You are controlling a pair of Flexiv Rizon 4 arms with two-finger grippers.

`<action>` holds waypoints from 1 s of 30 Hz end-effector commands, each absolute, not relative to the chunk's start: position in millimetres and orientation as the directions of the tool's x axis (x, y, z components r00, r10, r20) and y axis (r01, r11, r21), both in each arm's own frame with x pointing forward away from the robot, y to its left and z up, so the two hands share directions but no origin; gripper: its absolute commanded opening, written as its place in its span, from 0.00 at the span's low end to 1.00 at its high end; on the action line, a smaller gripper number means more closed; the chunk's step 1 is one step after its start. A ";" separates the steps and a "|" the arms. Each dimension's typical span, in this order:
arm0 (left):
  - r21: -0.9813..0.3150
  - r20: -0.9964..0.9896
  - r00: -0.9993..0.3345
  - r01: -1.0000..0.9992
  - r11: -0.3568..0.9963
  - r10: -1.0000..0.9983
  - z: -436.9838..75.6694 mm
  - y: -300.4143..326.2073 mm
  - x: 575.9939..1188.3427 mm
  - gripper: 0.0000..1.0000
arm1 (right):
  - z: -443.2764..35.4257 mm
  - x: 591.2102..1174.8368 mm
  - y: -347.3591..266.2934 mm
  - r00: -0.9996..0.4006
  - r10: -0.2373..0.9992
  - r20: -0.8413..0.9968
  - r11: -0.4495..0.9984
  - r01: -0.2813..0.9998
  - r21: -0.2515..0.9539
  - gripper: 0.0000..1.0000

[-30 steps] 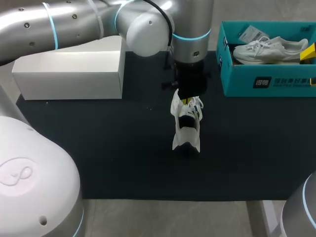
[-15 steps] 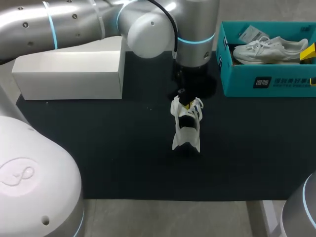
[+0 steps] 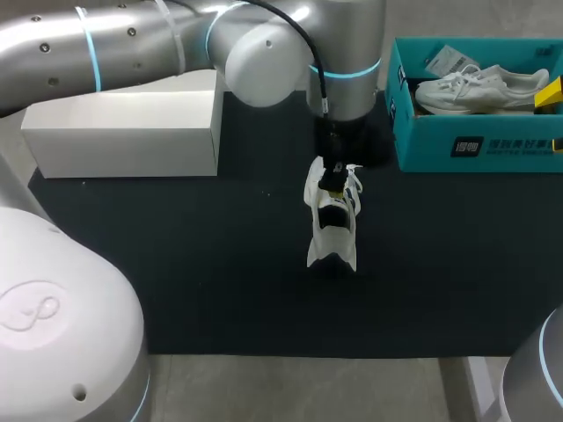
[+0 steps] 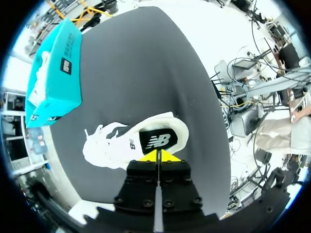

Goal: Take the shoe out of the shoebox, open the shoe tongue, remove and reinsert the insole, then place the shoe into the shoebox

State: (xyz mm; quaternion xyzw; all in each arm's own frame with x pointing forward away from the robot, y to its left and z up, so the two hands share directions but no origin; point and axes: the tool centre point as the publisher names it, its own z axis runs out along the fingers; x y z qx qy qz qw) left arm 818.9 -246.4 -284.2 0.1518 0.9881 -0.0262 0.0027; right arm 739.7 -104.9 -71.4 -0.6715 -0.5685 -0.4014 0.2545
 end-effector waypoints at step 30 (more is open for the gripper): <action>-0.108 0.066 -0.981 0.176 0.978 0.184 -324.9 -250.3 772.0 1.00 | -71.7 740.7 -104.6 0.034 0.561 0.827 -0.224 0.968 0.112 1.00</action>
